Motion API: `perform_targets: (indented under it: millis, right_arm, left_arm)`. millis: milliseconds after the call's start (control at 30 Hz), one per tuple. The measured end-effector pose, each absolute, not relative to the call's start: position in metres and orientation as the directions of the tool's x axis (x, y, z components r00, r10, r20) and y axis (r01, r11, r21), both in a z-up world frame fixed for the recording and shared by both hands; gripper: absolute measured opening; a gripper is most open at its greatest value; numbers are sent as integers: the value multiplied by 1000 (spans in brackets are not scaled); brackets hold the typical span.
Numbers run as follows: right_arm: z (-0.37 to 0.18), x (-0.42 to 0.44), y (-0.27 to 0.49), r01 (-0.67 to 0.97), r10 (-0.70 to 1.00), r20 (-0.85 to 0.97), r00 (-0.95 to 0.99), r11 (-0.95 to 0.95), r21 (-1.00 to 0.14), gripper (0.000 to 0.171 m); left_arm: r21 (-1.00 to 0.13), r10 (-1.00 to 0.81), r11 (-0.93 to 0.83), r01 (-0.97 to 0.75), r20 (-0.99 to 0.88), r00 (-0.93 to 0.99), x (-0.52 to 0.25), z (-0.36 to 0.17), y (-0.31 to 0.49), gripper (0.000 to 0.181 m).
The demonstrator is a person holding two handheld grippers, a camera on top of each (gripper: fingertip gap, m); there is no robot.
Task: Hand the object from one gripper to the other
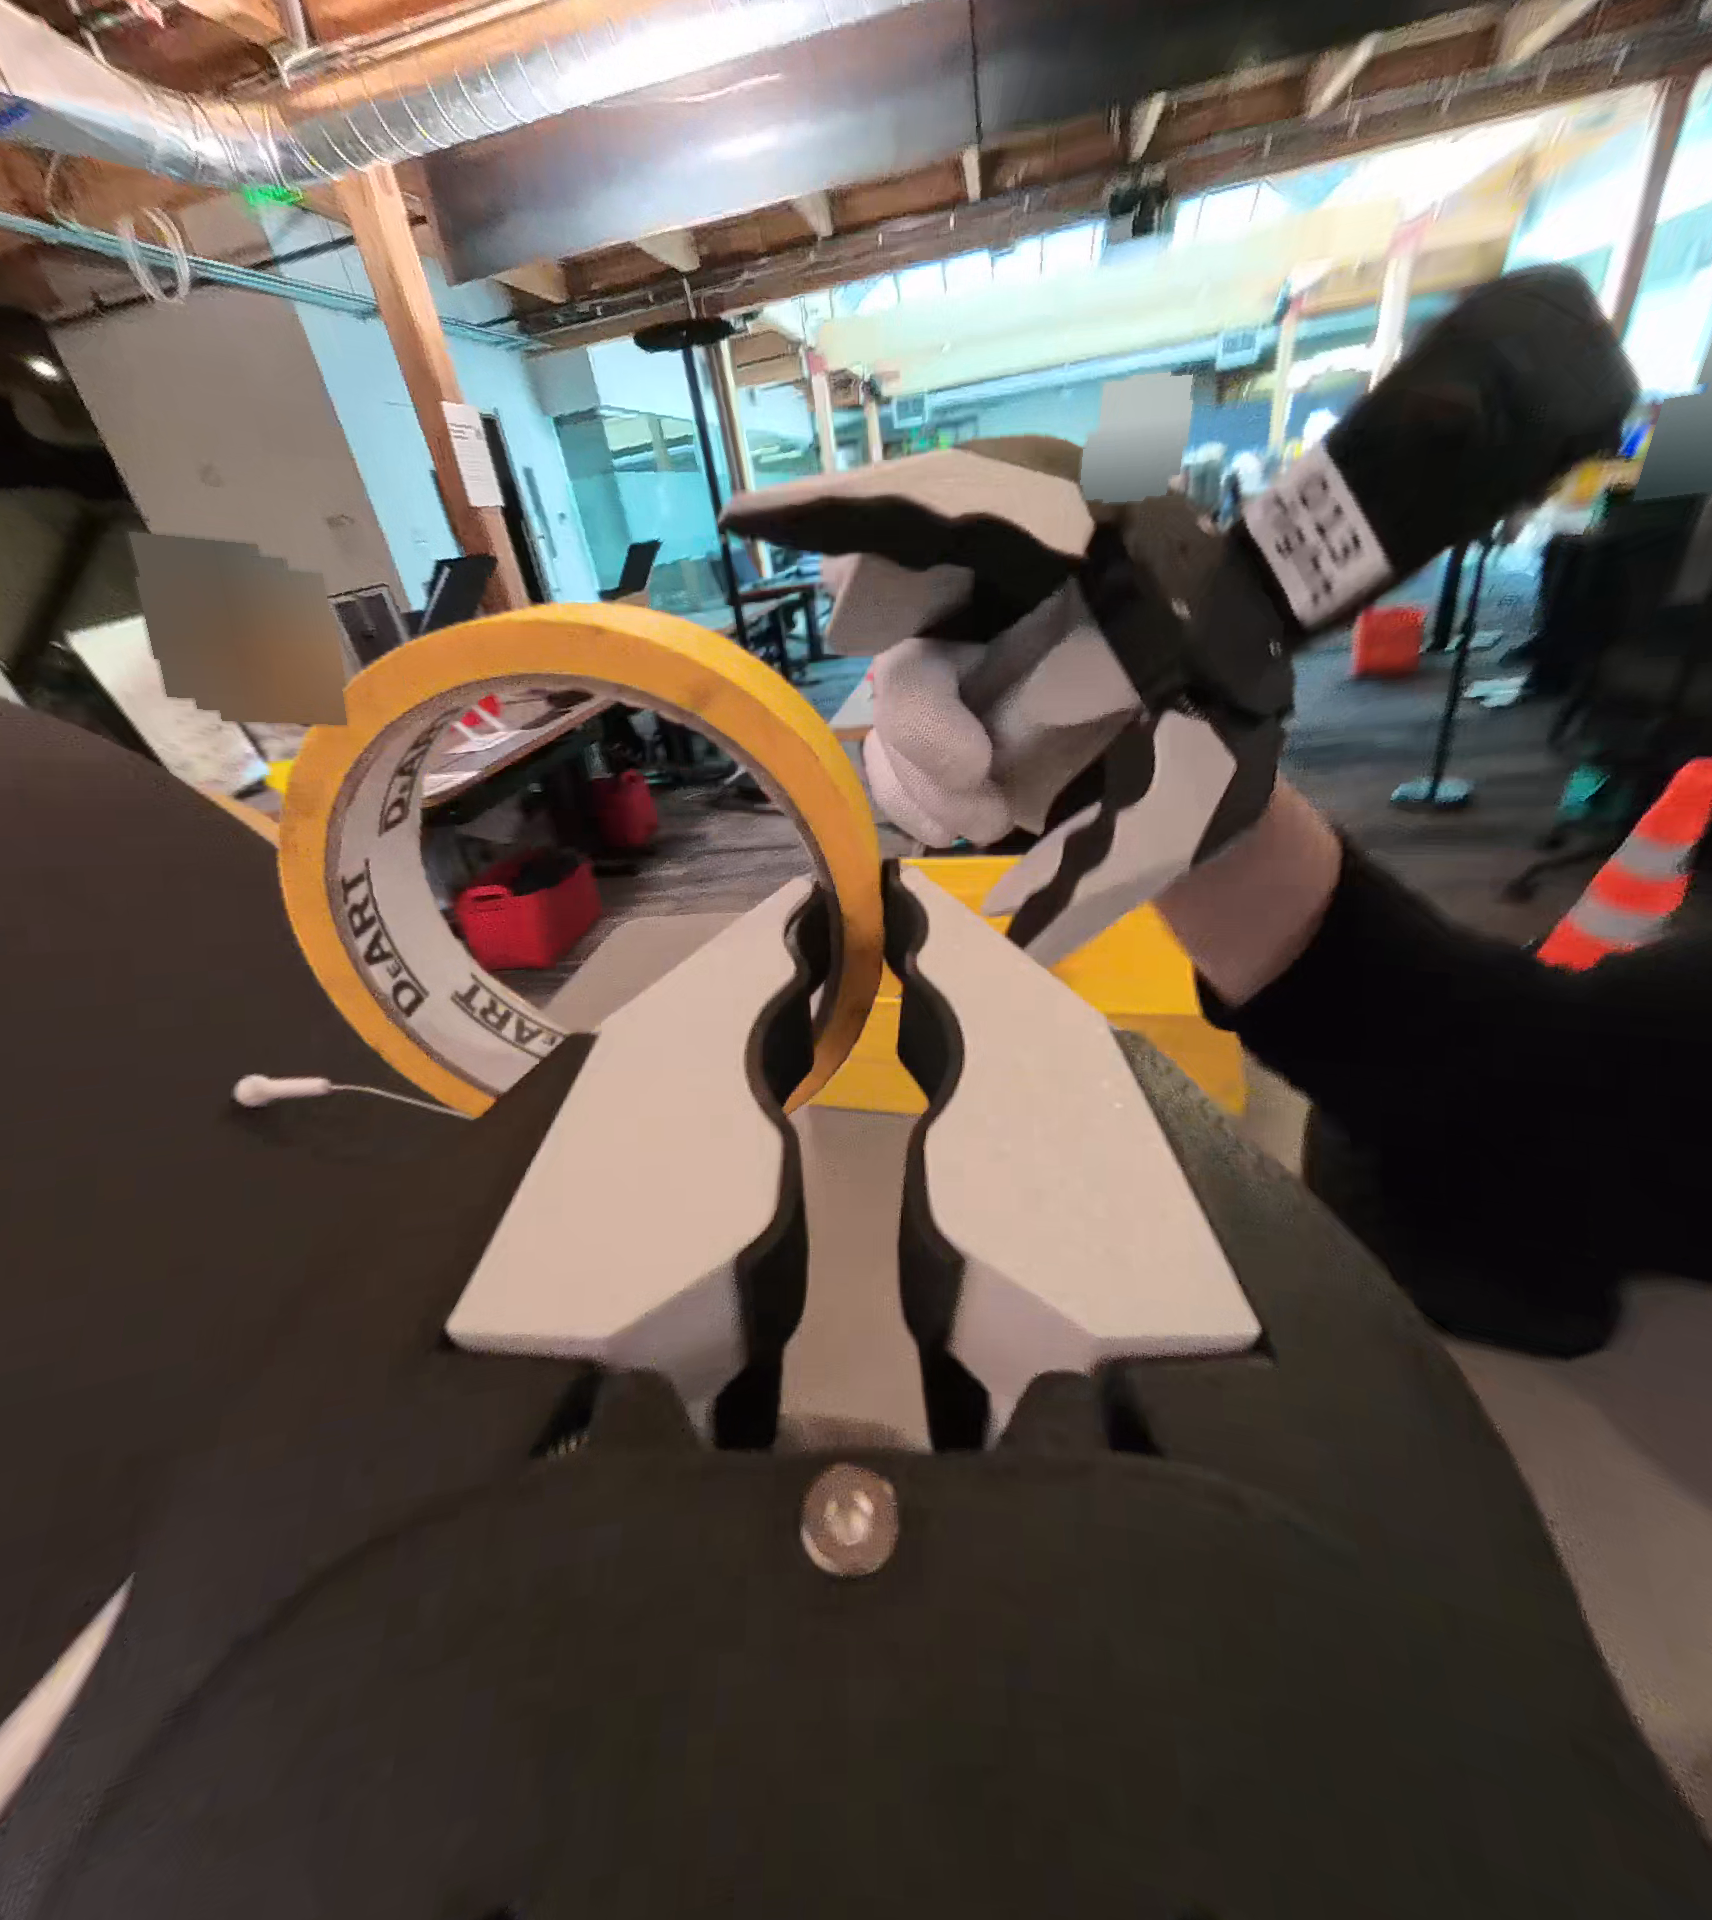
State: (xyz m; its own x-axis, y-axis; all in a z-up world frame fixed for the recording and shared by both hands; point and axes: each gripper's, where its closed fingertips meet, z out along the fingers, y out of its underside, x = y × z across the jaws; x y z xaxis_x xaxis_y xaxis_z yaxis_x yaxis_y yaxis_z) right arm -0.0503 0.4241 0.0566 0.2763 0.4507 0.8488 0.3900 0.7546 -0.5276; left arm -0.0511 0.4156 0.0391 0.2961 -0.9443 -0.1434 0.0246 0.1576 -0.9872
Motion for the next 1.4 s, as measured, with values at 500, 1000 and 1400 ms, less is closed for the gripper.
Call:
perform_targets:
  millis: [500,1000,1400]
  right_arm:
    - [22,-81,474,770,127,971,204,591,-239,143]
    - [27,-78,477,696,221,930,295,617,-368,116]
    - [92,-46,442,14,687,541,485,613,-790,114]
  left_arm:
    - [-992,-914,27,-120,-73,399,-30,18,428,7]
    - [-984,-900,106,-141,-155,408,-19,23,418,12]
    - [-952,-826,295,75,-215,522,-73,92,404,53]
